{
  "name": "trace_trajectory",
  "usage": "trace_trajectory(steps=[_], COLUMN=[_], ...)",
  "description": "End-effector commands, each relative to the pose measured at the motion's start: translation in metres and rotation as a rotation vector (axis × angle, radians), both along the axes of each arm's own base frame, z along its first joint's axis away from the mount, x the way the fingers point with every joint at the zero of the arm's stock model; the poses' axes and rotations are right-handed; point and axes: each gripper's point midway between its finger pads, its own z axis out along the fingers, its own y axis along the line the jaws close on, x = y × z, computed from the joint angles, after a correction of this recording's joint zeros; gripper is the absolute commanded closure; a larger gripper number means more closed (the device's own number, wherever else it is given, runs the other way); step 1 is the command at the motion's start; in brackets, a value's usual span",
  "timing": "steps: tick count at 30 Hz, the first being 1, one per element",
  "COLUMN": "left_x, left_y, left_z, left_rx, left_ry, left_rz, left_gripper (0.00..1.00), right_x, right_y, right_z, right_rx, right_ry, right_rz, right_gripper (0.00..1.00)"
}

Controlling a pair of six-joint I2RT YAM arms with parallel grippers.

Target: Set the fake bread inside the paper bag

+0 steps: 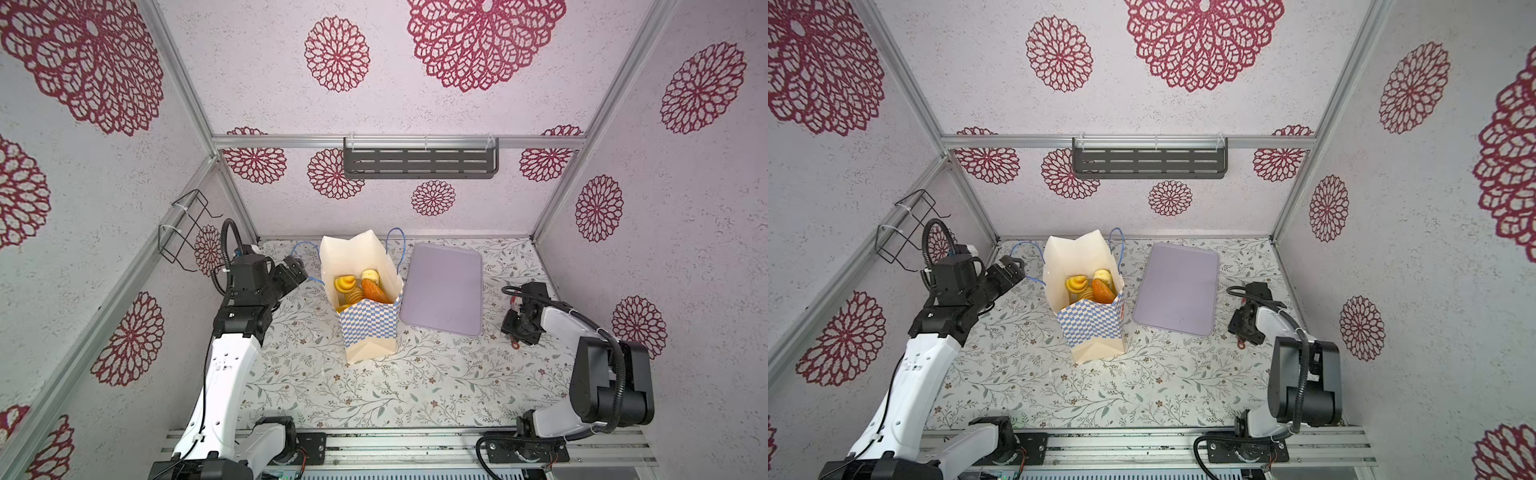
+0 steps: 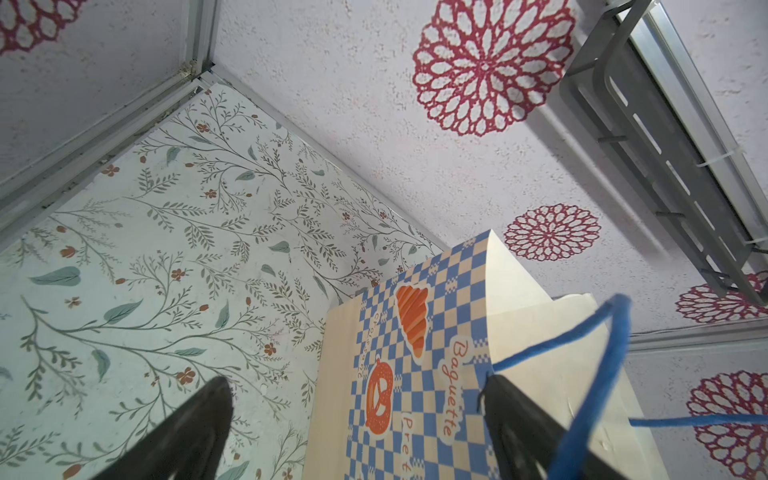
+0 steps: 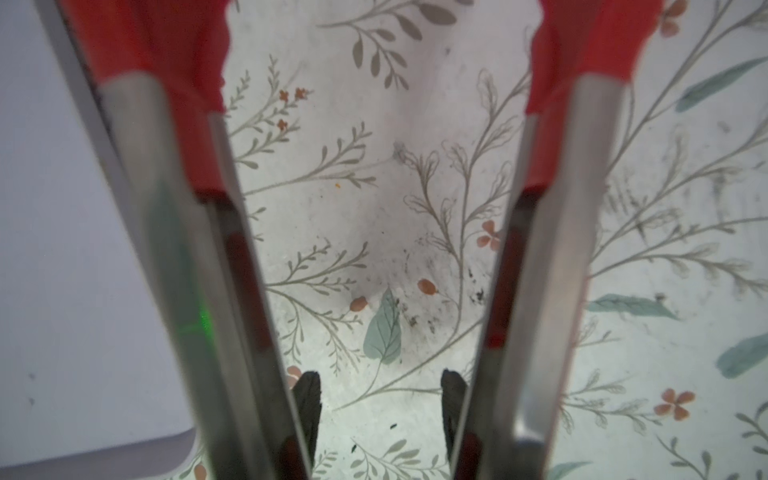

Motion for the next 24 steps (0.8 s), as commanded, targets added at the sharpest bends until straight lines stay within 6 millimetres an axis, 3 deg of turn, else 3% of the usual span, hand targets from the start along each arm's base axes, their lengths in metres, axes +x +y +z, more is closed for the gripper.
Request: trace_trajectory(steps=[1, 15, 24], left_x=[-0.003, -0.006, -0.007], left_y=[0.01, 0.021, 0.02], left_z=[0.015, 0.036, 0.042], left_rx=[0.012, 0.071, 0.07], left_ry=[-0.058, -0.094, -0.105], left_rz=[0.043, 0.079, 0.075], left_gripper=[0.03, 0.03, 0.03], right_x=[0.008, 0.008, 0.006], right_y=[-0.003, -0.002, -0.006], right_z=[0.004, 0.006, 0.0], right_rx=[0.001, 0.022, 0.018], right_ry=[-0.041, -0.068, -0.062], right_rz=[-0.027, -0.024, -0.028], right_gripper=[0.47, 0.35, 0.34])
